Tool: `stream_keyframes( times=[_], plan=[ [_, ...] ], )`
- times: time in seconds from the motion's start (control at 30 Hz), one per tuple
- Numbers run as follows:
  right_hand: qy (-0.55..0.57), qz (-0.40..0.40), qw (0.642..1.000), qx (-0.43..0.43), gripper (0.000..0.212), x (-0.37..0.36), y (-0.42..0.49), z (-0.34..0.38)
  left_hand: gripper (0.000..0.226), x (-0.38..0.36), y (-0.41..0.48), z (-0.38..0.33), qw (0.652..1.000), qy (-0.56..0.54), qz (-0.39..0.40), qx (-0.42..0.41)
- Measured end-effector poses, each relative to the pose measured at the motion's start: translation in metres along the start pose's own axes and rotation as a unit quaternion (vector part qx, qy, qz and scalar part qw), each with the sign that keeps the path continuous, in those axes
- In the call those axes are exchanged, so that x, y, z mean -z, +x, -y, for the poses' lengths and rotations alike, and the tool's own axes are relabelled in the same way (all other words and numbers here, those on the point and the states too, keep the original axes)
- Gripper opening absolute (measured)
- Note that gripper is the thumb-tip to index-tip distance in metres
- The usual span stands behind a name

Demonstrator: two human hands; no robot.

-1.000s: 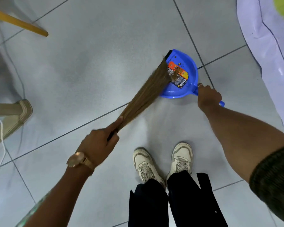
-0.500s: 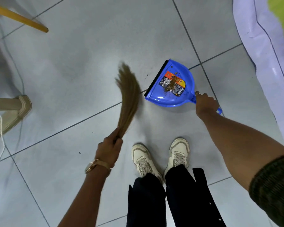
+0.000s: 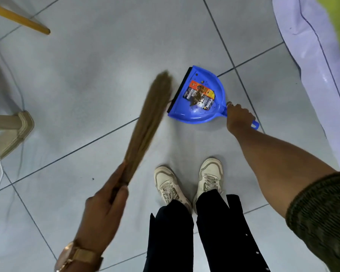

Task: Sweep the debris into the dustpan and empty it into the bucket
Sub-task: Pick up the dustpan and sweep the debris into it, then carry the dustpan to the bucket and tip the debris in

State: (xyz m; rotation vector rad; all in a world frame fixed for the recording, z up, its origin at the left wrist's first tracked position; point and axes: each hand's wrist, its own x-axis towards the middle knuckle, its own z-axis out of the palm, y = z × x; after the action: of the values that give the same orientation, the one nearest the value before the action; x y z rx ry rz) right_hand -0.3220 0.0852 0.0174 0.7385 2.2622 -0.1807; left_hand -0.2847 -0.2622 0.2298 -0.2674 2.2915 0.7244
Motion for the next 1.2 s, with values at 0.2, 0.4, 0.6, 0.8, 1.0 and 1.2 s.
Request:
stream_keyframes(
  times=[0.2,0.4,0.6,0.8,1.0,1.2],
  plan=[
    [0.093,0.032,0.994,-0.044,0.055,0.002,-0.069,-0.038,0.052,0.022,0.011,-0.008,0.997,0.056,-0.043,0.031],
    [0.259,0.062,0.952,-0.148,0.043,0.035,-0.198,-0.045,0.068,0.025,0.003,-0.08,0.983,0.179,-0.022,-0.022],
    [0.399,0.043,0.894,-0.197,0.042,0.109,-0.343,-0.037,0.065,0.046,-0.043,-0.161,0.971,0.232,0.027,-0.055],
    [0.486,-0.016,0.83,-0.274,0.036,0.155,-0.486,-0.058,0.062,0.082,-0.137,-0.209,0.948,0.28,0.07,-0.131],
    [0.555,-0.042,0.736,-0.384,0.048,0.13,-0.588,-0.104,0.062,0.065,-0.222,-0.217,0.895,0.379,0.126,-0.2],
    [0.64,-0.072,0.591,-0.486,0.037,0.07,-0.669,-0.179,0.06,-0.009,-0.312,-0.231,0.742,0.542,0.184,-0.35]
  ],
)
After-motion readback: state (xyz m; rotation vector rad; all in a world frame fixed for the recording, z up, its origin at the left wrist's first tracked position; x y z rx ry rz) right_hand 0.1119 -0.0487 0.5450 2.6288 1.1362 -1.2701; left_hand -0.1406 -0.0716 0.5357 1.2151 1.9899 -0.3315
